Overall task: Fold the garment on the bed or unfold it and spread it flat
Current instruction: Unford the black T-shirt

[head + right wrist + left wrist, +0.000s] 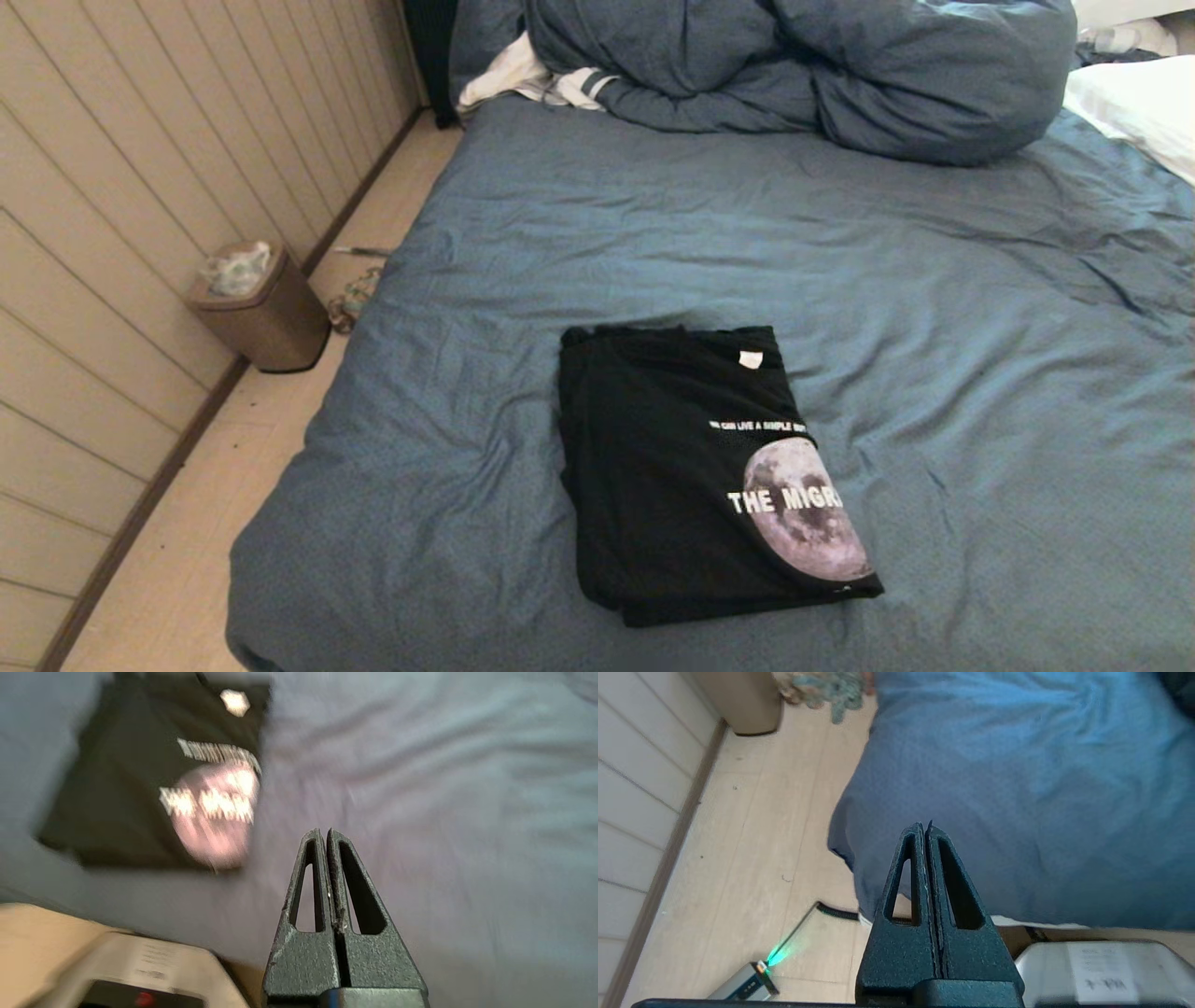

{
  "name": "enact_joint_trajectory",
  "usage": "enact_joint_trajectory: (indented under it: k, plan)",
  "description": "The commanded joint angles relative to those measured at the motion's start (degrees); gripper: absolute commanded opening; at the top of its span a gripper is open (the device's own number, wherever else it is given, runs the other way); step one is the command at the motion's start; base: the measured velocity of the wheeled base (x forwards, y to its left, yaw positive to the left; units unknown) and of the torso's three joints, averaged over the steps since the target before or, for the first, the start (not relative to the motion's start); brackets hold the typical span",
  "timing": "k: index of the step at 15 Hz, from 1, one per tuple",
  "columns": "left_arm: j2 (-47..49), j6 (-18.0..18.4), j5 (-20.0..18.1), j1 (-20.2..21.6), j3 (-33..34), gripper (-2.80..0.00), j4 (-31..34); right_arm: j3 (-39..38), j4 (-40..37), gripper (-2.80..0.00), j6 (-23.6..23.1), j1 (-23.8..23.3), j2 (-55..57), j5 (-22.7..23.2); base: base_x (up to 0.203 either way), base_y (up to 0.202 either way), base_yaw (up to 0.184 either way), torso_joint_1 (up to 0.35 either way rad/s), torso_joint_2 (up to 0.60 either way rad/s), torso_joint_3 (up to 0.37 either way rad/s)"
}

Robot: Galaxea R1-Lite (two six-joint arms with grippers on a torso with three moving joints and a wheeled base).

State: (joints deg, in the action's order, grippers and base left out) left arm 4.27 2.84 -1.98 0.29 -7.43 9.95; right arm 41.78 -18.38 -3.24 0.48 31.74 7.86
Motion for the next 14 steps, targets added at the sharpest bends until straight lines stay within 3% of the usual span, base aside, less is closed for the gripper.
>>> enact_joint_trajectory:
  k: [1,3,5,7,9,11,13,14]
  plan:
    - [10.6,-0.2,-0.4,0.0,-5.1,-2.8,-0.3,11.1,-0.5,-2.8,2.0,0.9,19.7,1.2,0.0,0.0,0.0,0.0,0.0,0.0]
    - [22.2,-0.8,-2.3,0.0,-12.6,-2.8,-1.2,23.5,-3.4,-2.8,6.5,4.0,32.7,2.0,0.0,0.0,0.0,0.0,0.0,0.0]
    - [36.4,-4.0,-5.8,0.0,-21.5,-2.8,-2.0,35.8,-9.3,-2.8,9.5,8.8,45.9,2.2,0.0,0.0,0.0,0.0,0.0,0.0]
    - [49.9,-9.8,-9.7,-0.2,-30.0,-2.8,-3.2,44.7,-13.5,-2.8,11.2,15.1,57.5,0.2,0.0,0.0,0.0,0.0,0.0,0.0]
    - [61.2,-15.5,-12.8,-1.5,-36.1,-2.8,-4.8,51.7,-15.9,-2.8,12.0,22.8,67.3,-5.1,0.0,0.0,0.0,0.0,0.0,0.0]
    - [70.2,-20.7,-14.8,-4.3,-39.7,-2.8,-6.7,59.7,-19.5,-2.8,11.5,31.5,74.8,-9.5,0.0,0.0,0.0,0.0,0.0,0.0]
    - [76.9,-26.2,-17.2,-6.4,-41.3,-2.8,-9.7,66.3,-25.6,-2.8,10.6,37.2,80.6,-11.6,0.0,0.0,0.0,0.0,0.0,0.0]
    - [78.3,-29.0,-20.9,-6.8,-41.6,-2.8,-11.5,68.3,-27.2,-2.8,10.2,39.2,83.0,-13.1,0.0,0.0,0.0,0.0,0.0,0.0]
